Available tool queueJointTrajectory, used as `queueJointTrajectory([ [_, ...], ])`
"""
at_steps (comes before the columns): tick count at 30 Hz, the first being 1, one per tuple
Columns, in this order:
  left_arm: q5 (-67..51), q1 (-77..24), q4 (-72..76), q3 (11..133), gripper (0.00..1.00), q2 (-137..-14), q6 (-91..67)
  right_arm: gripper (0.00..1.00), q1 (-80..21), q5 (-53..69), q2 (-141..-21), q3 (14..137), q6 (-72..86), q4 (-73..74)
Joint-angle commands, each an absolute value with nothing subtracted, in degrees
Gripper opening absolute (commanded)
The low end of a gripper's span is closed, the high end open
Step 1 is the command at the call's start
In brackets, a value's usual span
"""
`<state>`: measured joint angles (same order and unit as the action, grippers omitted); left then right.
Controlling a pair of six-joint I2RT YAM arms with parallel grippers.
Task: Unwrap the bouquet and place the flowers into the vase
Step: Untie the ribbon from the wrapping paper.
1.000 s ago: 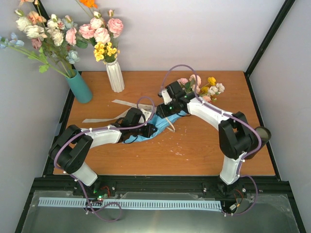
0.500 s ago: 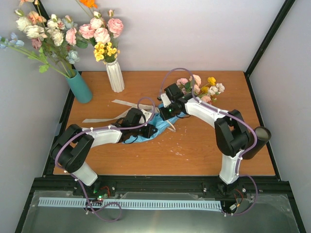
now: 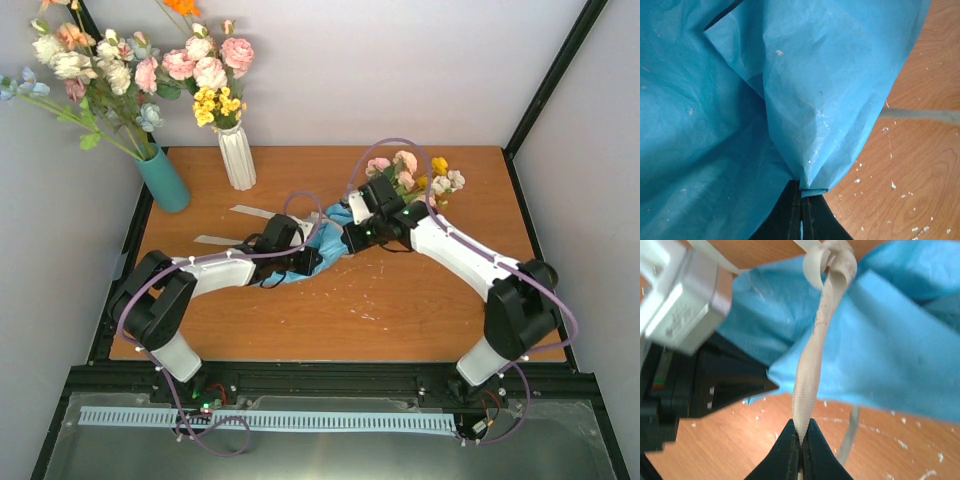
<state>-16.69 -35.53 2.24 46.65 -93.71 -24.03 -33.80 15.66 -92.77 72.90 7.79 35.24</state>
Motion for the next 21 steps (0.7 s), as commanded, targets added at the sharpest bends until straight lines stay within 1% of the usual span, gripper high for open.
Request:
queueJointTrajectory([
  [1, -14.6, -33.9, -0.3, 50.5, 0.00, -94.2, -23.3, 0.03, -34.2, 16.3, -87.1, 68.3, 10.7, 36.7],
  [8, -15.3, -30.4, -1.9, 52.0, 0.00, -93.7, -21.9, 0.04, -34.3, 18.5, -77.4, 59.3, 15.8, 36.5],
  [13, -15.8, -27.5, -3.2, 52.2, 0.00, -92.6, -19.5, 0.04, -34.5, 23.1, -71.3, 50.0, 20.9, 34.0],
  [19, -16.2, -26.1, -3.8, 52.3, 0.00, -92.6, -18.8, 0.04, -36.6, 25.9, -68.5, 43.1, 25.9, 31.5],
  [21, -17.8, -26.1, -3.2, 52.1, 0.00, -92.7, -19.1, 0.08, -37.4, 26.1, -69.1, 42.2, 26.4, 31.3],
])
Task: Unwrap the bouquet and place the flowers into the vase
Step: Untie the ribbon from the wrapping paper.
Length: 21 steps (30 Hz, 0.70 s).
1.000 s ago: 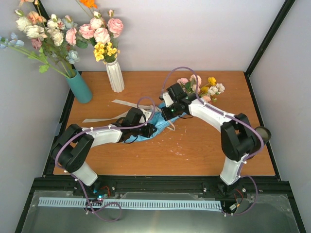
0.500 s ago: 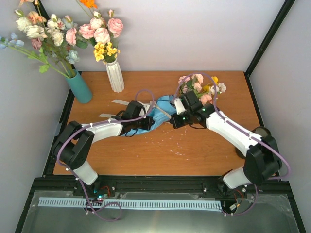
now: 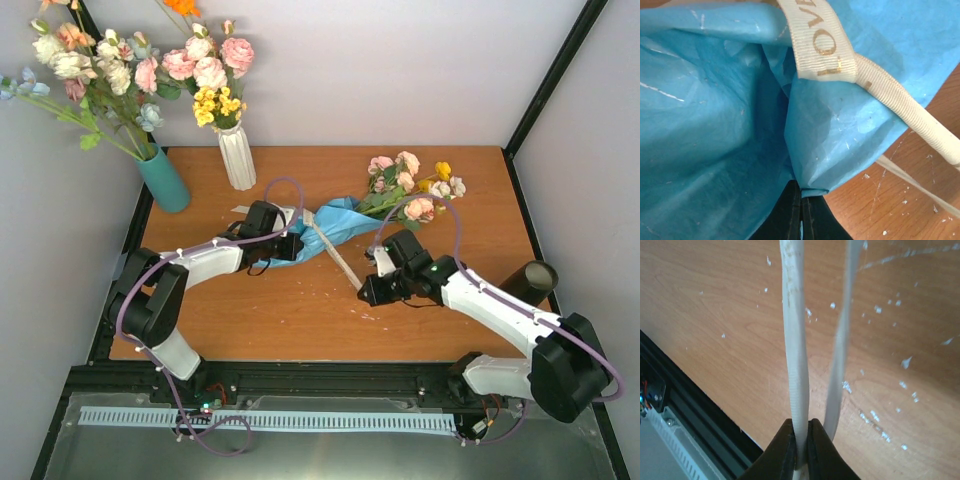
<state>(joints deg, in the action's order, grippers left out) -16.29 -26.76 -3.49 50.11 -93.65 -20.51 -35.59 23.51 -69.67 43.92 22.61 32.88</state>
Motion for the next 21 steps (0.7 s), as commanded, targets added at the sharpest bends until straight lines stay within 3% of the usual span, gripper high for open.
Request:
queueJointTrajectory([
  [1, -18.7, -26.1, -3.0, 51.8, 0.00, -92.8, -19.2, 0.10, -37.8, 26.1, -69.4, 42.1, 26.4, 31.3],
  [4, -21.1, -26.1, -2.4, 50.9, 0.00, -92.6, -19.1, 0.20, -38.1, 25.3, -70.6, 43.3, 25.4, 31.6],
  [8, -24.9, -26.1, -1.4, 48.9, 0.00, -91.9, -19.0, 0.42, -38.1, 23.2, -73.7, 49.7, 21.5, 33.5],
  [10, -26.3, -26.1, -0.9, 47.9, 0.00, -91.2, -19.4, 0.49, -38.1, 21.8, -76.0, 54.1, 19.4, 35.0],
  [21, -28.8, -26.2, 0.5, 43.9, 0.00, -88.9, -20.9, 0.55, -38.1, 19.6, -91.1, 75.7, 14.3, 36.0],
])
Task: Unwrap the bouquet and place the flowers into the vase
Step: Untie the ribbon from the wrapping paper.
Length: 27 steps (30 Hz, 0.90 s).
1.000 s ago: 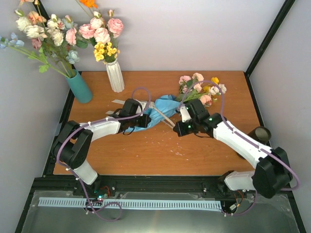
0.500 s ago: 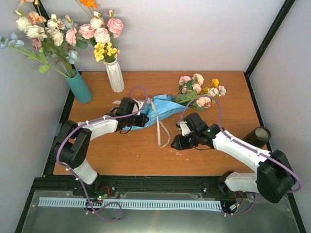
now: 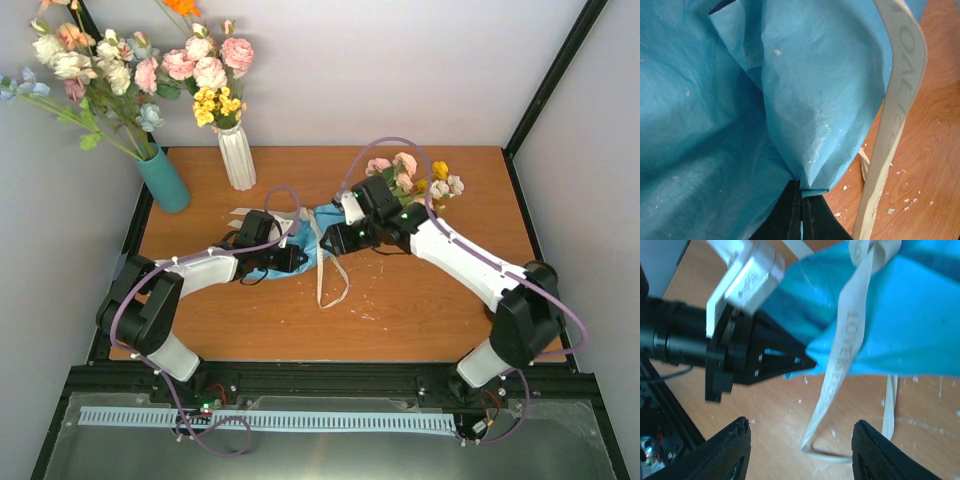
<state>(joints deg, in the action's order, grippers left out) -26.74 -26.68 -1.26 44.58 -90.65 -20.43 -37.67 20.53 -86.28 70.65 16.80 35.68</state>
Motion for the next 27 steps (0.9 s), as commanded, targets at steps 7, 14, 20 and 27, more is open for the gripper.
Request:
queueJointTrajectory([
  [7, -29.7, -26.4, 1.1, 43.3, 0.00, -88.7, -21.1, 0.56, -38.1, 16.1, -102.4, 86.7, 12.1, 38.2],
  [14, -29.8, -26.5, 1.5, 43.1, 0.00, -89.1, -21.0, 0.55, -38.2, 13.7, -110.5, 93.0, 12.4, 39.7],
  [20, -30.0, -26.5, 1.8, 43.0, 0.00, -89.0, -21.1, 0.42, -38.3, 11.9, -113.2, 93.8, 11.8, 39.2],
  [27, -29.5, -26.5, 1.7, 42.7, 0.00, -88.8, -21.2, 0.05, -38.4, 12.3, -110.6, 92.1, 12.3, 37.1],
])
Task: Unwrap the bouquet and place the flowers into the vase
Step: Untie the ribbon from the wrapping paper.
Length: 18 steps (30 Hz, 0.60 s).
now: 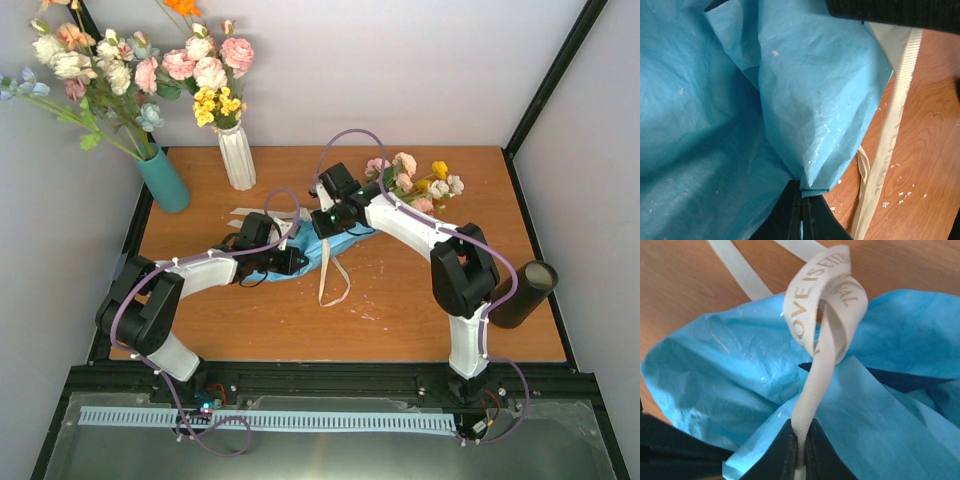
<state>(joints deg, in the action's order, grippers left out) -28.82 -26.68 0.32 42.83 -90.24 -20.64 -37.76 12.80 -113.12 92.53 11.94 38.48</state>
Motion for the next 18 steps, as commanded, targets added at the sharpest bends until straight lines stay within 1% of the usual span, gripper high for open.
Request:
queueJointTrajectory([
  [1, -29.2, -26.5, 1.4, 42.8, 0.00, -88.9, -21.3, 0.03, -38.4, 12.2, -109.8, 92.0, 12.3, 37.1],
  [9, -25.9, -26.5, 0.3, 43.6, 0.00, -88.9, -22.2, 0.03, -38.4, 6.8, -99.2, 88.7, 12.1, 42.4],
  [18, -22.6, -26.5, -1.0, 45.7, 0.00, -91.0, -23.4, 0.03, -38.4, 4.3, -79.9, 78.0, 16.2, 44.1],
])
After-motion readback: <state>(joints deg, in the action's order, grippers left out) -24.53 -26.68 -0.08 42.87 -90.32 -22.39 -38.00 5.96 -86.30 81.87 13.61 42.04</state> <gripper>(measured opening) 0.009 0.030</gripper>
